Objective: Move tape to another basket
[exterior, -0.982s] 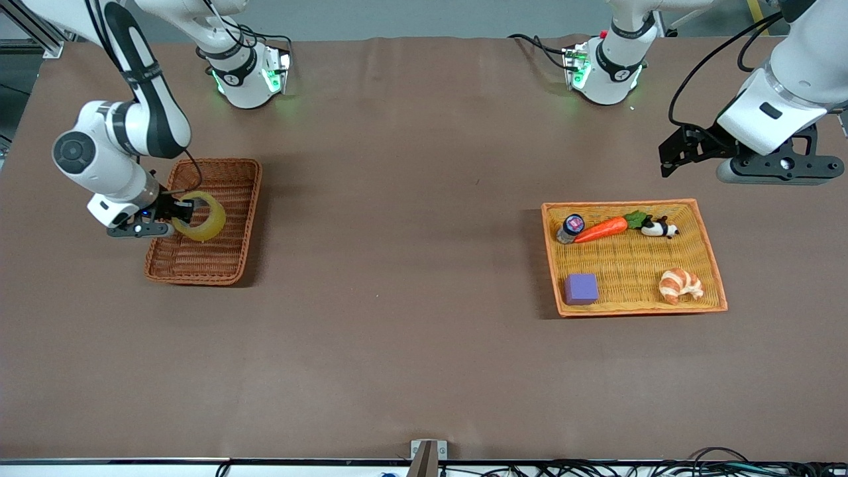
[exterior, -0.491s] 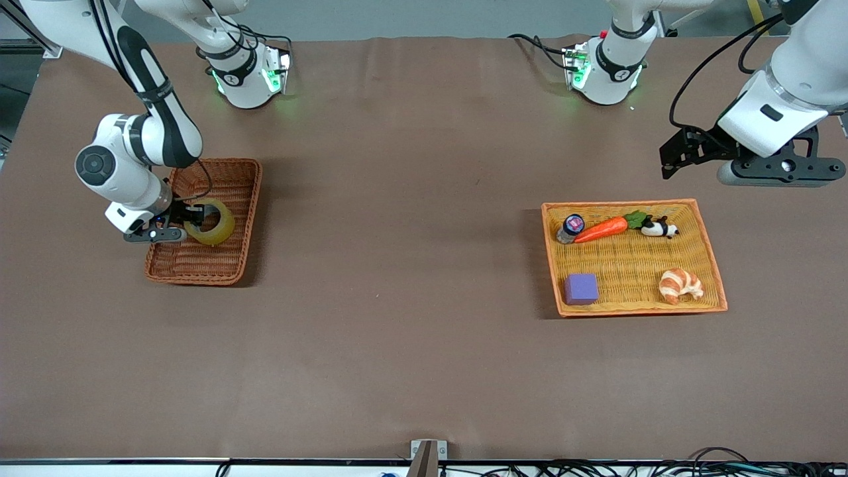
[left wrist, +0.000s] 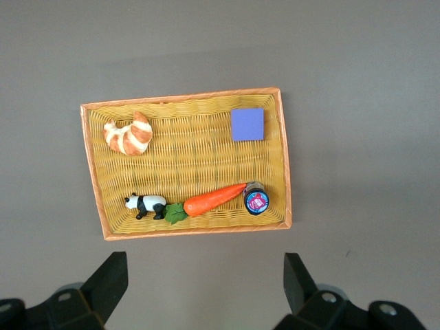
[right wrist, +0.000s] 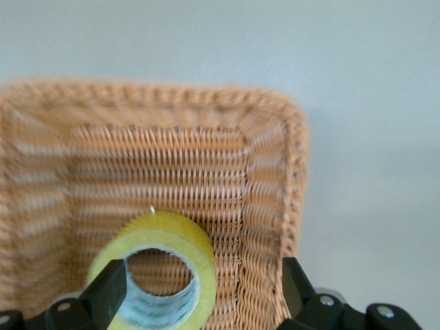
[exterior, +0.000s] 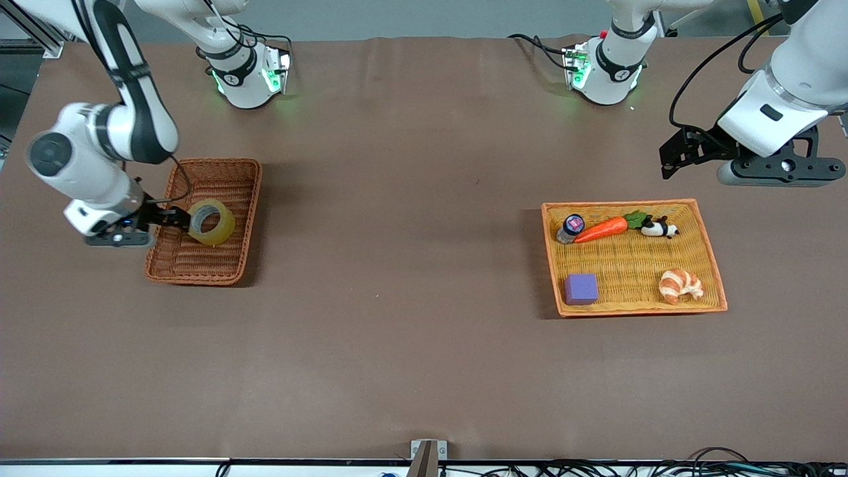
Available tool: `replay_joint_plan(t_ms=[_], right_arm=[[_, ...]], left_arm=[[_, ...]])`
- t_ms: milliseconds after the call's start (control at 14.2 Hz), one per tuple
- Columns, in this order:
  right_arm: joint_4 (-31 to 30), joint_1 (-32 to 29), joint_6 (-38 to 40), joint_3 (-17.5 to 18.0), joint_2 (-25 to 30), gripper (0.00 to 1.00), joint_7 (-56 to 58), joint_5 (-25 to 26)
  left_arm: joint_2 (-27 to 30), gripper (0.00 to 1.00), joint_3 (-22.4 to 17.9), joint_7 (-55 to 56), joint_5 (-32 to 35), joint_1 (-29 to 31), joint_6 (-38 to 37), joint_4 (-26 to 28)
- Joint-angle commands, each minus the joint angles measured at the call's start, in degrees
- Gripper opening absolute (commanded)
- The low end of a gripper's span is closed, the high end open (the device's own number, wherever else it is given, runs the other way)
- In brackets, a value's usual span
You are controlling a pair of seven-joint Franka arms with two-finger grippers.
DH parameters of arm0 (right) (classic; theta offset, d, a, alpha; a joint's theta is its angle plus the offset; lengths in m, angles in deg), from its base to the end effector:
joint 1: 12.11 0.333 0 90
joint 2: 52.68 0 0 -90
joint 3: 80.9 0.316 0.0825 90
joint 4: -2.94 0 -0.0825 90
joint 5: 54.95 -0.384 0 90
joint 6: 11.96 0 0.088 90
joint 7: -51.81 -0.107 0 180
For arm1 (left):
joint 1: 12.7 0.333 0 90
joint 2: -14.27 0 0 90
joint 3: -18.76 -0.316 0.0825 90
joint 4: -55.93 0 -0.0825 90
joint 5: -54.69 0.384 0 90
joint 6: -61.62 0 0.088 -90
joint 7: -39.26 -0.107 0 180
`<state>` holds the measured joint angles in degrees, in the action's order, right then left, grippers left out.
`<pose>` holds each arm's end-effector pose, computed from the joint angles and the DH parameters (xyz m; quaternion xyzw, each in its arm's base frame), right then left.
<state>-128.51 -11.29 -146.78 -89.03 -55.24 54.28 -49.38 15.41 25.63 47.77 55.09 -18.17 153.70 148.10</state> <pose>0.5152 -0.0674 0.3321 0.9992 -0.0081 0.0039 0.0383 0.5389 -0.1178 0.6207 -0.9994 0.0335 -0.0098 0.0030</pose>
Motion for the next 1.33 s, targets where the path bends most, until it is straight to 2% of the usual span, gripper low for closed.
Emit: replay_joint_plan(t_ms=[0, 140, 351, 421, 632, 772, 1263], right_arm=[[10.5, -0.1, 12.3, 3.3, 2.7, 1.00, -4.3, -1.0], [22.2, -0.2, 24.6, 3.8, 2.4, 1.00, -4.6, -1.1], [33.3, -1.8, 35.7, 7.2, 2.3, 1.00, -4.6, -1.3], [37.0, -2.0, 38.3, 7.3, 2.1, 1.00, -4.2, -1.3], [47.9, -2.7, 48.2, 7.3, 0.6, 1.00, -4.1, -6.8], [47.6, -2.7, 51.8, 7.3, 1.0, 1.00, -4.6, -6.6], [47.2, -2.1, 50.9, 7.2, 1.2, 1.00, -4.1, -5.6]], left_arm=[[-0.5, 1.00, 0.1, -0.2, 1.0, -0.2, -0.8, -1.3], [-0.6, 1.00, 0.1, -0.2, 1.0, -0.2, -0.8, -1.3], [-0.8, 1.00, 0.1, -0.2, 1.0, -0.2, -0.8, -1.3], [-0.9, 1.00, 0.1, -0.2, 1.0, -0.3, -0.8, -1.3], [-1.0, 1.00, 0.1, -0.1, 1.0, -0.2, -0.8, -1.4], [-1.0, 1.00, 0.1, 0.0, 1.0, -0.2, -0.8, -1.4], [-1.0, 1.00, 0.1, 0.1, 1.0, -0.2, -0.8, -1.4]])
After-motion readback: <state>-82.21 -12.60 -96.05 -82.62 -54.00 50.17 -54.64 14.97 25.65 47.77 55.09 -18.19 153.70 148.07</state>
